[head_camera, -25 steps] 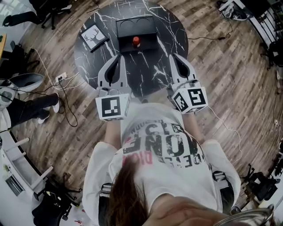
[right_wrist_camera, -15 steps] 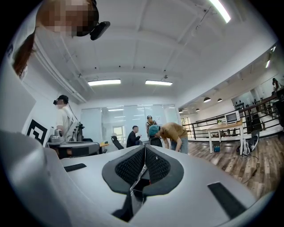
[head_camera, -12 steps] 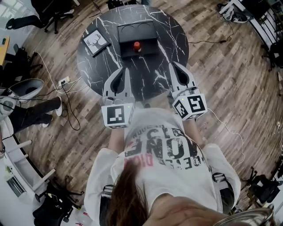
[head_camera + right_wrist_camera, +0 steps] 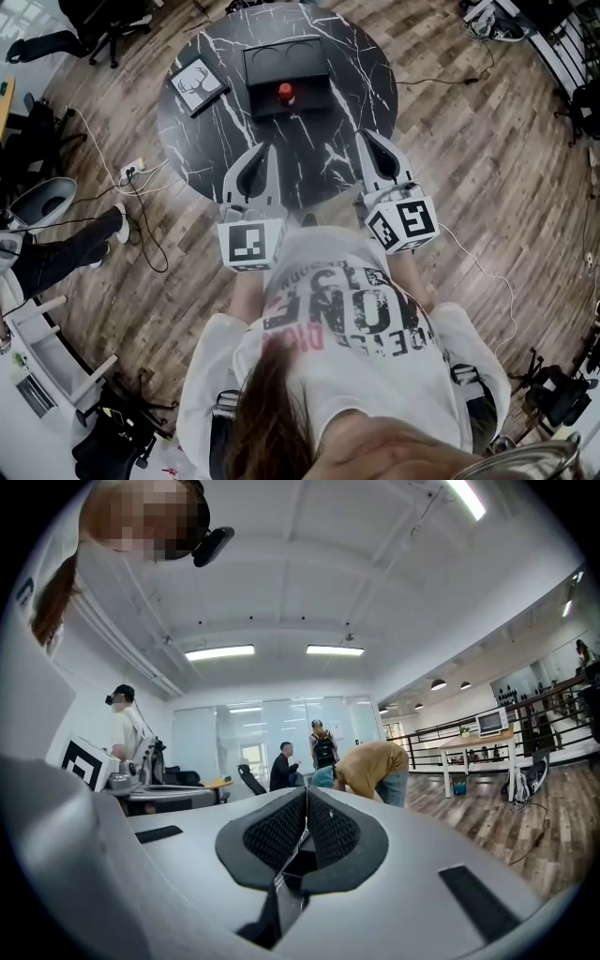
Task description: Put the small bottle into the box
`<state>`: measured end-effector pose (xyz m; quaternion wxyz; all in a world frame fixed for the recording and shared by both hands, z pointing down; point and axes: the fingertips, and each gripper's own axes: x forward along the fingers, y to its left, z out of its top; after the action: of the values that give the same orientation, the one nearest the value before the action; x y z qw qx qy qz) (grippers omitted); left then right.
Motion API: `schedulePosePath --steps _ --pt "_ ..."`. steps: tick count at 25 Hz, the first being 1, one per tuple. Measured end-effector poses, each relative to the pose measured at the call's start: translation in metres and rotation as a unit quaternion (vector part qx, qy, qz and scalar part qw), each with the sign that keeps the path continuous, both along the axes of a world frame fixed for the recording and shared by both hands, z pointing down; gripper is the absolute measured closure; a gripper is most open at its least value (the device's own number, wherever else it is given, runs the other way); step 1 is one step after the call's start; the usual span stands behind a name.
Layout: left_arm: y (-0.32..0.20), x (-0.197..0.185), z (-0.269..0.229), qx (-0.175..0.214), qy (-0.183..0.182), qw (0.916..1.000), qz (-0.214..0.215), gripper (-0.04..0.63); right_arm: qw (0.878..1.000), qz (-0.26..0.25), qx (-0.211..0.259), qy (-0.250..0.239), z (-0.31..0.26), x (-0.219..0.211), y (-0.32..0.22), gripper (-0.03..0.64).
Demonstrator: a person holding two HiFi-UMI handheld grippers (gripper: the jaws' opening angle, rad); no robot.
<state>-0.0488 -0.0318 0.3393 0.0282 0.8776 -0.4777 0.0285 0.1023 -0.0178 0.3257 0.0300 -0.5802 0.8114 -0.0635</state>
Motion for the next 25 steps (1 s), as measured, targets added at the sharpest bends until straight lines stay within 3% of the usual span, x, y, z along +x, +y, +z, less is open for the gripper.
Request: schedulePosePath --steps 11,25 --pt "-0.004 0.010 -0.010 0.007 0.001 0.9999 0.013 0.592 1.000 0.001 -0.004 -0.002 -0.002 0.003 -0.004 0.615" --pt "-0.013 0.007 -0.017 0.015 0.012 0.9997 0.012 0.592 0.999 -0.040 -0.006 0.014 -0.014 0.000 -0.014 0.615"
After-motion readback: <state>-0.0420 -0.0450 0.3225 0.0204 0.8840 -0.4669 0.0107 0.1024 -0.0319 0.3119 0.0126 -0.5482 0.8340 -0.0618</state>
